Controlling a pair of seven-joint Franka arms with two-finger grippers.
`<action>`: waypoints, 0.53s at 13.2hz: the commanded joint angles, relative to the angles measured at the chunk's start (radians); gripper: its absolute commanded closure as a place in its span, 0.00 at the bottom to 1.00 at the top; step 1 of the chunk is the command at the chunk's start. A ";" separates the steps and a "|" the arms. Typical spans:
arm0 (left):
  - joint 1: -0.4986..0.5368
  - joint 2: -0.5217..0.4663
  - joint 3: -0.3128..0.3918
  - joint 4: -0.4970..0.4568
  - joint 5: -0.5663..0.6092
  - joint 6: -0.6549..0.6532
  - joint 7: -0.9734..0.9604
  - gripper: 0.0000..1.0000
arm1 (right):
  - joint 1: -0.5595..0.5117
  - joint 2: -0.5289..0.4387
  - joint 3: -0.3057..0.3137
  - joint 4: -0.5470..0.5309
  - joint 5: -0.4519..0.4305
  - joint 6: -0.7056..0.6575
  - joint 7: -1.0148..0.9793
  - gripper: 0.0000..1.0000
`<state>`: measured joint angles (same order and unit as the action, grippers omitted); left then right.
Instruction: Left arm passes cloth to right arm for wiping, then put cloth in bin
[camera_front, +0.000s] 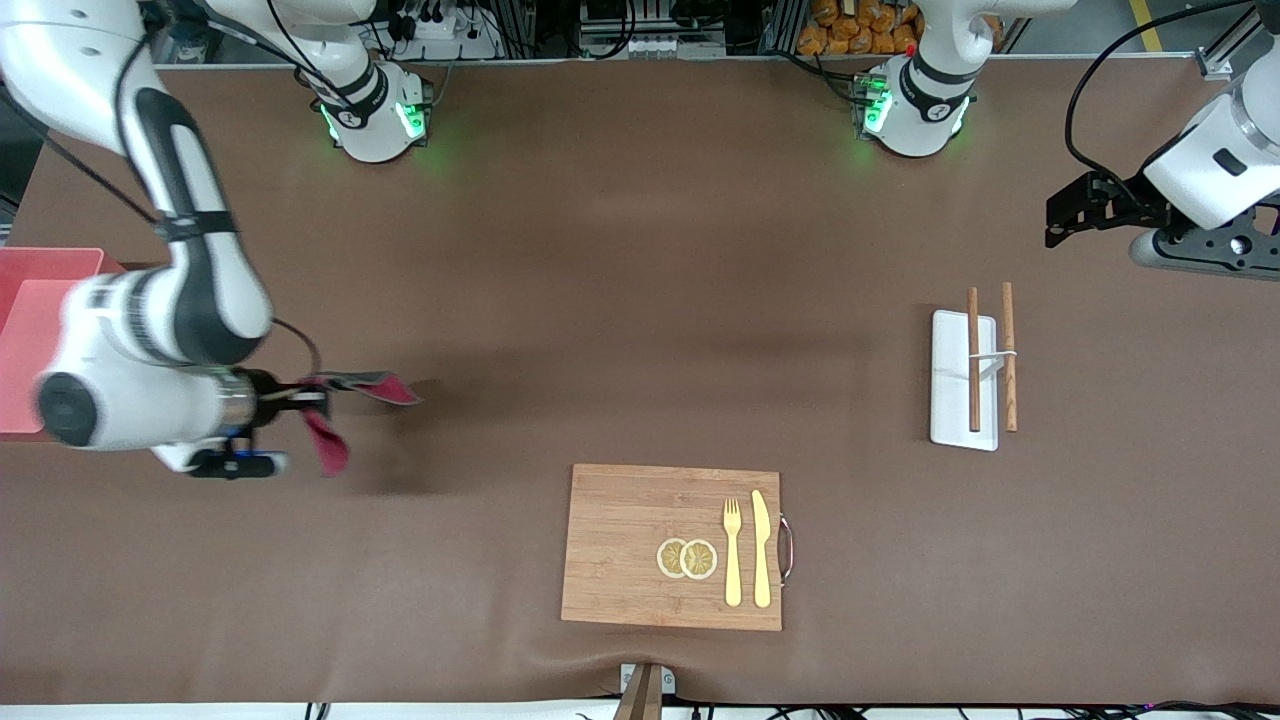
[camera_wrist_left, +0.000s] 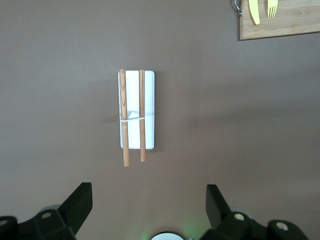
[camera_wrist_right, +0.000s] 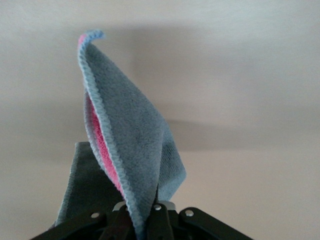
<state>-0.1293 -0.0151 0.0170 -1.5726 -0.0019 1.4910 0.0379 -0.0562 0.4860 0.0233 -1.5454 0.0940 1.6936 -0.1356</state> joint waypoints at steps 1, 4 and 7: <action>0.000 -0.011 0.006 0.028 0.002 -0.018 -0.007 0.00 | -0.001 -0.024 -0.126 0.066 0.001 -0.112 -0.215 1.00; 0.013 0.000 0.012 0.051 -0.007 -0.017 0.005 0.00 | -0.001 -0.038 -0.303 0.100 -0.011 -0.120 -0.544 1.00; 0.013 0.009 0.009 0.057 -0.003 -0.011 0.008 0.00 | -0.055 -0.024 -0.390 0.142 -0.039 -0.109 -0.773 1.00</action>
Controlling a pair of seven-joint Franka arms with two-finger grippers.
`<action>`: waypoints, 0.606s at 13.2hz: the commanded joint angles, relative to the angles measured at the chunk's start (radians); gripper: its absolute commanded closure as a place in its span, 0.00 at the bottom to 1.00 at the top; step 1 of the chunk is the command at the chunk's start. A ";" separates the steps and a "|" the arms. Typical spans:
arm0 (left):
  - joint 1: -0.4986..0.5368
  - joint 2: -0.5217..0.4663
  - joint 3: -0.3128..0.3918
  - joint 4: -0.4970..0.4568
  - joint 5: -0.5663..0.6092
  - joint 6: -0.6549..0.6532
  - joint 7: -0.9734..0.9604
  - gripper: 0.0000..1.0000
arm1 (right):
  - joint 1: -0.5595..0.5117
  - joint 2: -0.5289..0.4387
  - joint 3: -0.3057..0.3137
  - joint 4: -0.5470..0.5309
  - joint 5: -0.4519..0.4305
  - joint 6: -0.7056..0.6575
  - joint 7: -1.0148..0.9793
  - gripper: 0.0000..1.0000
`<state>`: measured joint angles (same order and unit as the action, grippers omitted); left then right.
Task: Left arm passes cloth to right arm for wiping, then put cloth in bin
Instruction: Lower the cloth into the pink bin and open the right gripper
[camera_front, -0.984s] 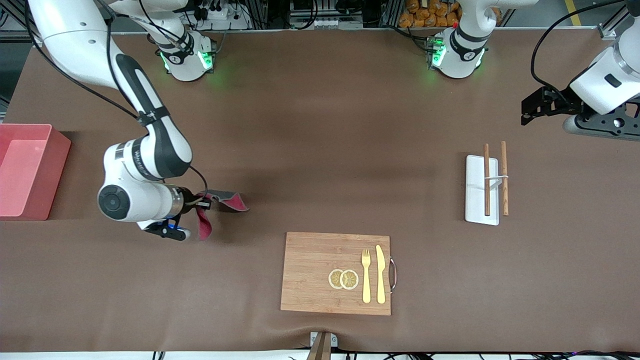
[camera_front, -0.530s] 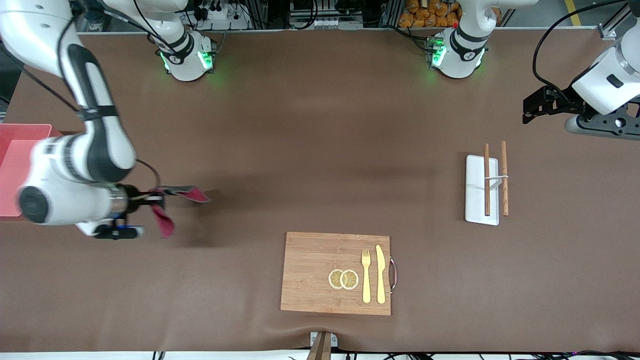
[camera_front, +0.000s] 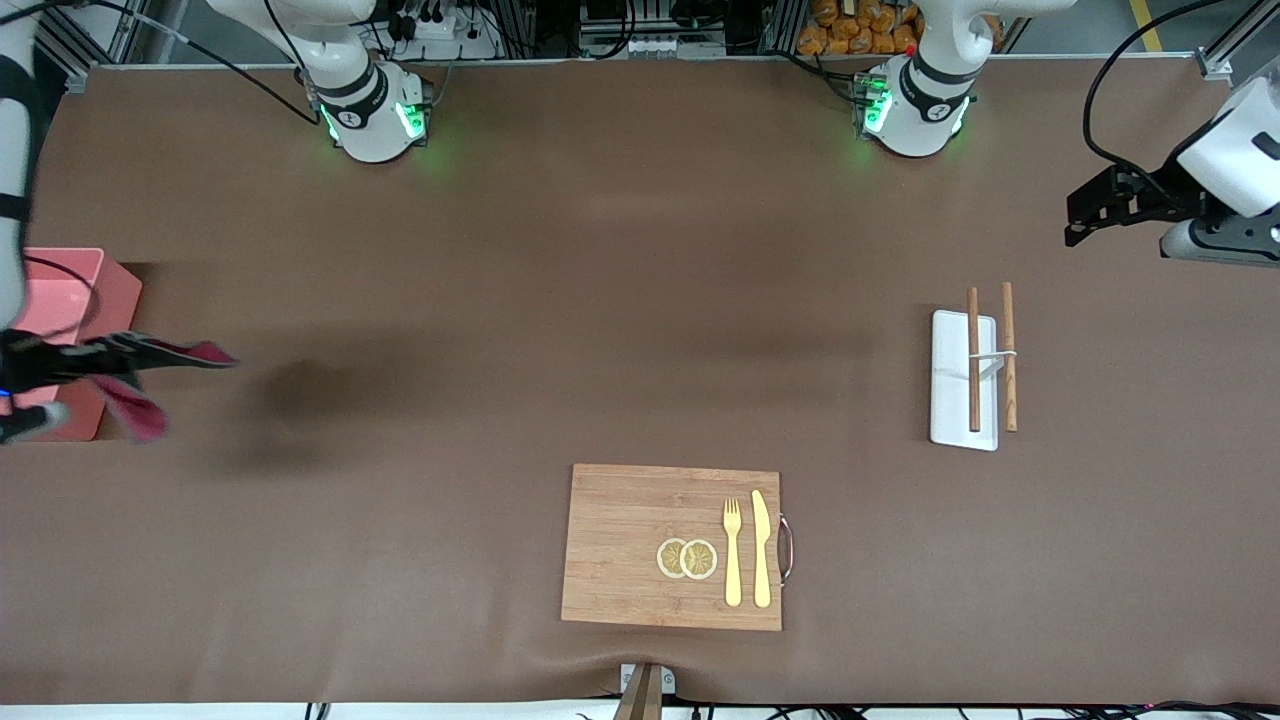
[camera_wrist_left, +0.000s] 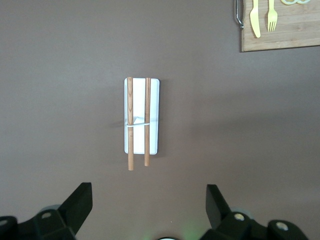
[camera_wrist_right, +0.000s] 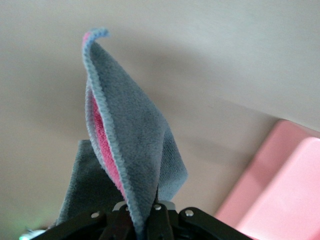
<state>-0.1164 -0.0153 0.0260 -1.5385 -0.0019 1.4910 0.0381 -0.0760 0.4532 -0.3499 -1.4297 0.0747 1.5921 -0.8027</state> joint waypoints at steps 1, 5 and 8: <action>-0.003 0.012 0.000 0.027 0.000 -0.008 -0.004 0.00 | -0.071 0.010 -0.018 0.028 -0.020 -0.001 -0.139 1.00; 0.012 0.028 0.008 0.029 -0.007 -0.008 -0.003 0.00 | -0.152 0.028 -0.018 0.067 -0.062 0.044 -0.202 1.00; 0.020 0.025 0.009 0.029 0.003 -0.008 -0.007 0.00 | -0.243 0.045 -0.018 0.069 -0.073 0.175 -0.323 1.00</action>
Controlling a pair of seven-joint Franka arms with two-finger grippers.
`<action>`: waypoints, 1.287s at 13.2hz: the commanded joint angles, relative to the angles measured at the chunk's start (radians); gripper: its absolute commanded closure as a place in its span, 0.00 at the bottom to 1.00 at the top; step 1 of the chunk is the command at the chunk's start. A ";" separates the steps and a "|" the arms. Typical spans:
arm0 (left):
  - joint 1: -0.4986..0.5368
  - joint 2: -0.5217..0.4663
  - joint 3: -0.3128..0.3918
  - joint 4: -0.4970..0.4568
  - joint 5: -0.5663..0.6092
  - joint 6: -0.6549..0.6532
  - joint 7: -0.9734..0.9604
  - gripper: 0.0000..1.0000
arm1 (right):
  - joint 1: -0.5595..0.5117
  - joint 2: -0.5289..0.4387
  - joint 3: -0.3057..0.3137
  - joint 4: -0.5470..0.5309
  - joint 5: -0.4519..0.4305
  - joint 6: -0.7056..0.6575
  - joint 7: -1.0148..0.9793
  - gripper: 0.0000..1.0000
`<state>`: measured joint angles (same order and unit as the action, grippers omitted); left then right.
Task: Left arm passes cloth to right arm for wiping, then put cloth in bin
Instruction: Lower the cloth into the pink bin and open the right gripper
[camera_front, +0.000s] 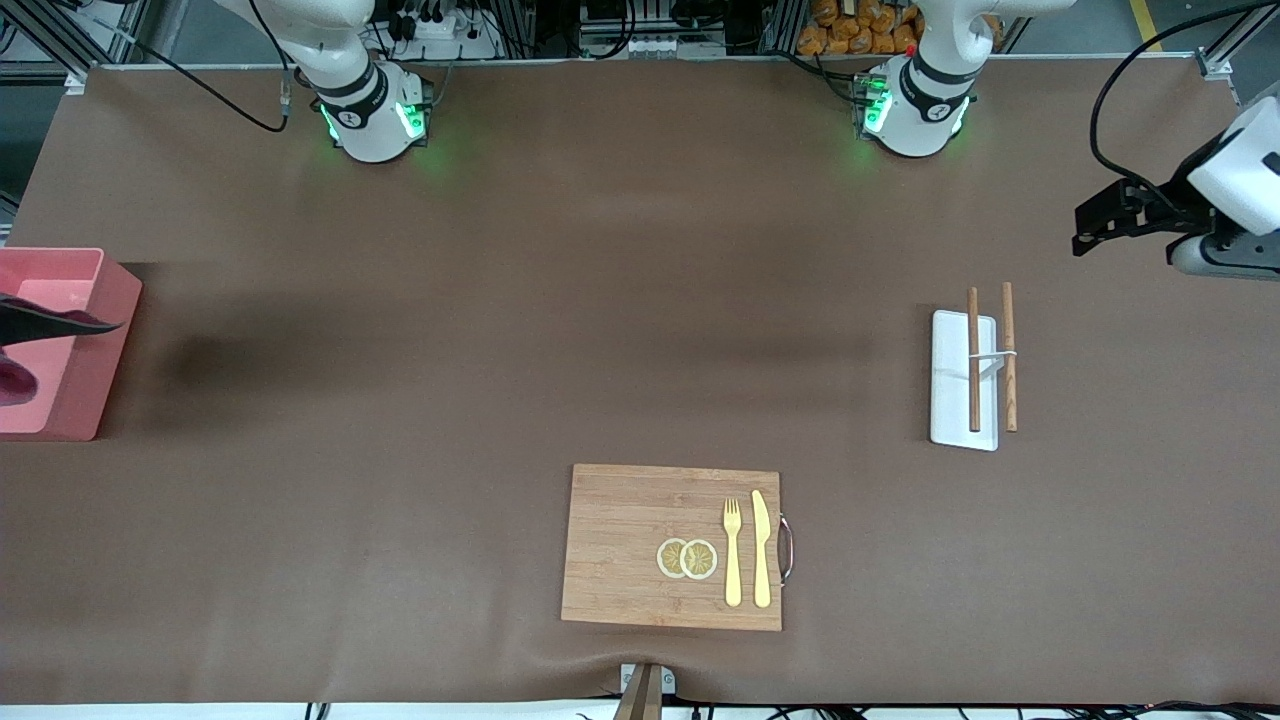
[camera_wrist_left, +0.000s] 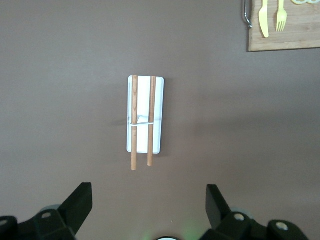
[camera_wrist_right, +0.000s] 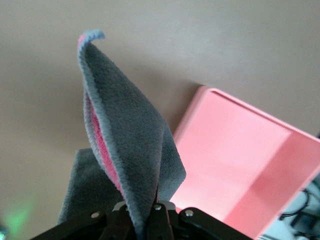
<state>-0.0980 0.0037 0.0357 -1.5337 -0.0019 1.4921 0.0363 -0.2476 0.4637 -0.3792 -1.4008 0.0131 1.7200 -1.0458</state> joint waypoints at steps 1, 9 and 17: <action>0.000 0.006 0.000 0.023 0.003 -0.010 -0.004 0.00 | -0.096 0.047 0.011 0.040 -0.012 0.090 -0.124 1.00; -0.006 0.002 -0.011 0.024 0.002 -0.009 0.010 0.00 | -0.229 0.190 0.016 0.039 0.001 0.290 -0.312 0.73; 0.006 0.002 -0.033 0.024 0.045 -0.009 0.011 0.00 | -0.185 0.164 0.023 0.083 0.030 0.180 -0.301 0.00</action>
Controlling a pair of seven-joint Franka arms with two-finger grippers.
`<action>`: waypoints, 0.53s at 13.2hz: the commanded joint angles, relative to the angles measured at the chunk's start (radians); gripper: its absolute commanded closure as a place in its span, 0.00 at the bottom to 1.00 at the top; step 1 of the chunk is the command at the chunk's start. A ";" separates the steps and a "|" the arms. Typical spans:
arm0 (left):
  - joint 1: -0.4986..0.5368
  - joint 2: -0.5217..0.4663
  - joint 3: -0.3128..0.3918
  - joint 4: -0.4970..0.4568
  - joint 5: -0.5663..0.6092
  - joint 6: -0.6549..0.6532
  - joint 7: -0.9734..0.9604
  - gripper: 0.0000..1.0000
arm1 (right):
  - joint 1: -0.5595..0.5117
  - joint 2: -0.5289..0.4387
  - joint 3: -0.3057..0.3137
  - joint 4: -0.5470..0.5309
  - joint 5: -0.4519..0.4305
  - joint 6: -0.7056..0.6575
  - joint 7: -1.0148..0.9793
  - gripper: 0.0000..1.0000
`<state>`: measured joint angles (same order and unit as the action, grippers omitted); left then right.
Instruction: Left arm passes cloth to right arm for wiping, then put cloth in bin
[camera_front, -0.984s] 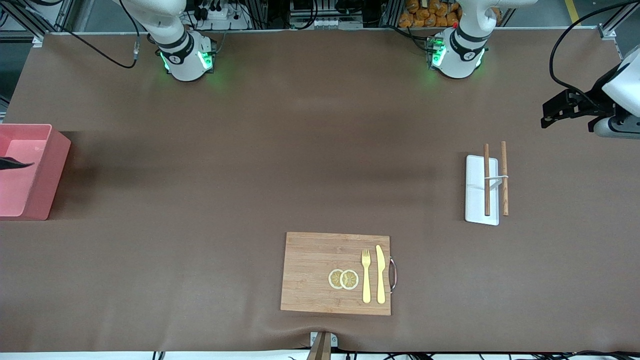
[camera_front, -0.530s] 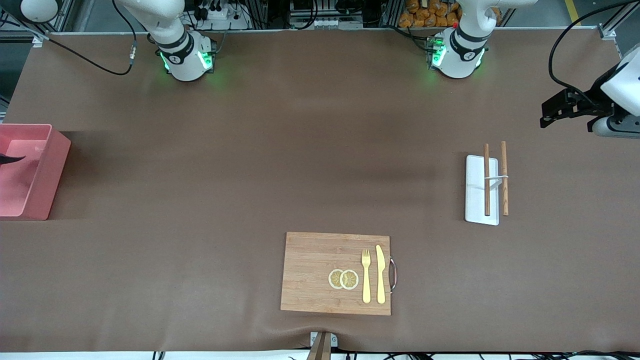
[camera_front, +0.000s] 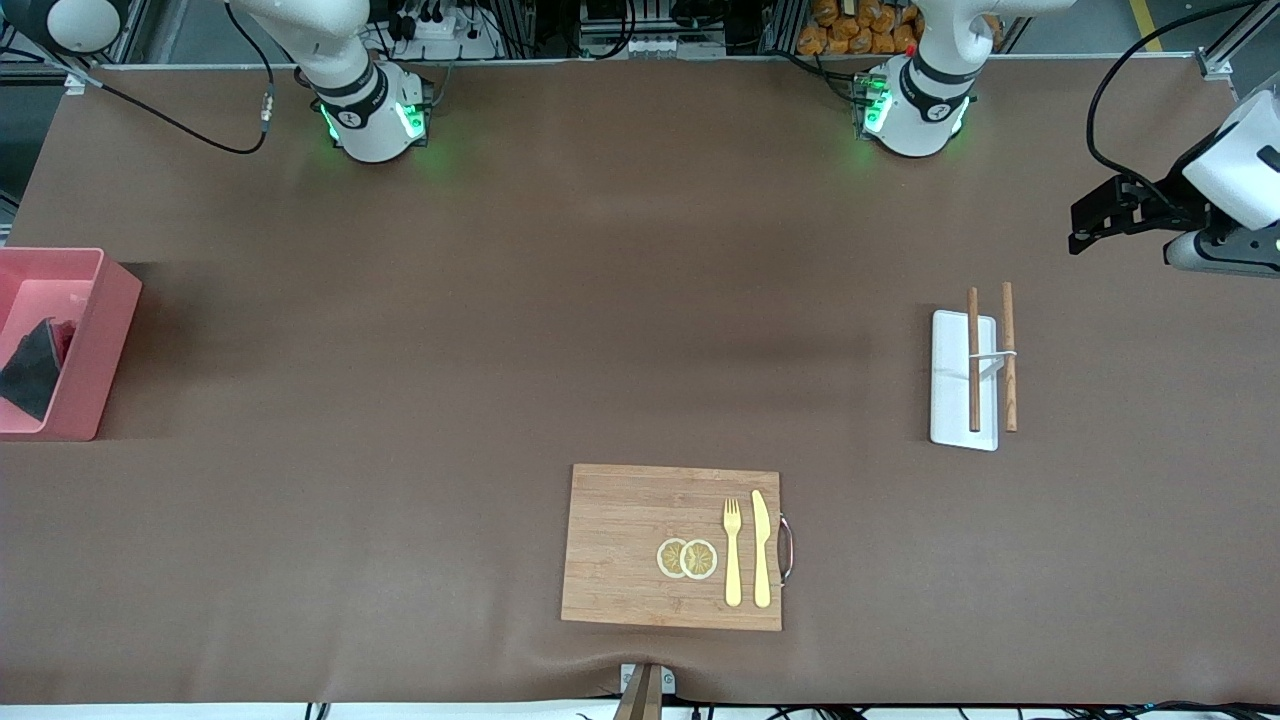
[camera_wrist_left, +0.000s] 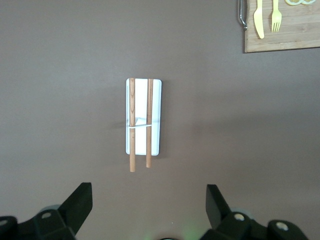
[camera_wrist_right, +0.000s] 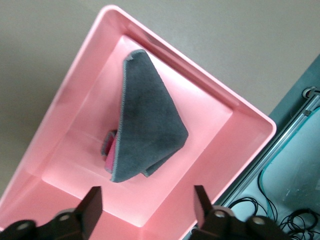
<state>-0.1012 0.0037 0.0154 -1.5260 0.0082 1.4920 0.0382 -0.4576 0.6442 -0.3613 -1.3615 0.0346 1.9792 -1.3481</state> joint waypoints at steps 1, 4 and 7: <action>0.009 0.001 -0.012 0.017 0.044 -0.009 0.015 0.00 | 0.052 -0.017 0.002 0.091 0.007 -0.136 0.007 0.00; 0.009 0.001 -0.012 0.017 0.042 -0.009 0.029 0.00 | 0.161 -0.021 -0.004 0.182 0.002 -0.230 0.094 0.00; 0.008 0.001 -0.011 0.017 0.039 -0.006 0.029 0.00 | 0.276 -0.058 -0.005 0.183 -0.005 -0.307 0.280 0.00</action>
<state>-0.0997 0.0037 0.0148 -1.5245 0.0286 1.4921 0.0517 -0.2363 0.6117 -0.3586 -1.1734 0.0348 1.7183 -1.1594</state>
